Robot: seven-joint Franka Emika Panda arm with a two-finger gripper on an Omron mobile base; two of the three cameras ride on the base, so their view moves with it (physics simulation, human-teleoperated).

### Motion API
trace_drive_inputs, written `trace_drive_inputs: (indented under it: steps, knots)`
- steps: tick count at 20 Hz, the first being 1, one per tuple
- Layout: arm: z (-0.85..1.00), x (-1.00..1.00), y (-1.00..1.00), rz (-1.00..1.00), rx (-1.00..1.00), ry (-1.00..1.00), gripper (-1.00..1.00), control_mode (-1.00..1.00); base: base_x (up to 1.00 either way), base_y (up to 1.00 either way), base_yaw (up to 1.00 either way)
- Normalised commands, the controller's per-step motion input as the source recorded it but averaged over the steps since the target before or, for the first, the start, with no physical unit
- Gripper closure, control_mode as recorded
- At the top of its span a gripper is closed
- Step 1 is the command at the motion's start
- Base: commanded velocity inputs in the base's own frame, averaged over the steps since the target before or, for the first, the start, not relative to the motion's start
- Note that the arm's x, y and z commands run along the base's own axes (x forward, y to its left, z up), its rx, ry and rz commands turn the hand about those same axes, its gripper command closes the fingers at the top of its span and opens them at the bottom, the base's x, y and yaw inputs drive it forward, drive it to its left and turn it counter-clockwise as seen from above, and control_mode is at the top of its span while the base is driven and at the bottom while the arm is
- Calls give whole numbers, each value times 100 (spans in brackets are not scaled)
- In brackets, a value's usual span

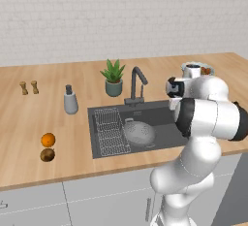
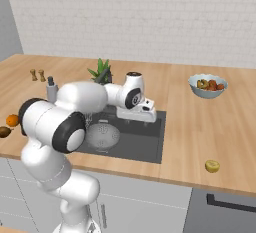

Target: Put the colander in the sink, put the orange, pear, kiwi in the colander, and turn on the sink faucet and pour water over the colander.

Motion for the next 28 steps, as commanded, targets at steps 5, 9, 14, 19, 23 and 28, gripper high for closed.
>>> trace_drive_inputs:
  steps: [5, 9, 14, 19, 23, 28]
  knots:
    - [28, -10, -93, -25, -3, 0, -100, -100, 0, 0, 0]
    - [21, -26, -90, -25, -5, 0, -100, -100, 0, 0, 0]
    - [13, -38, -89, -26, -4, 0, -100, -100, 0, 0, 0]
    - [0, -74, -86, -26, 0, 0, -100, -100, 0, 0, 0]
    - [0, -75, -76, -18, 0, 0, -100, -100, 0, 0, 0]
    - [-2, -48, -46, -9, 0, 0, -100, -100, 0, 0, 0]
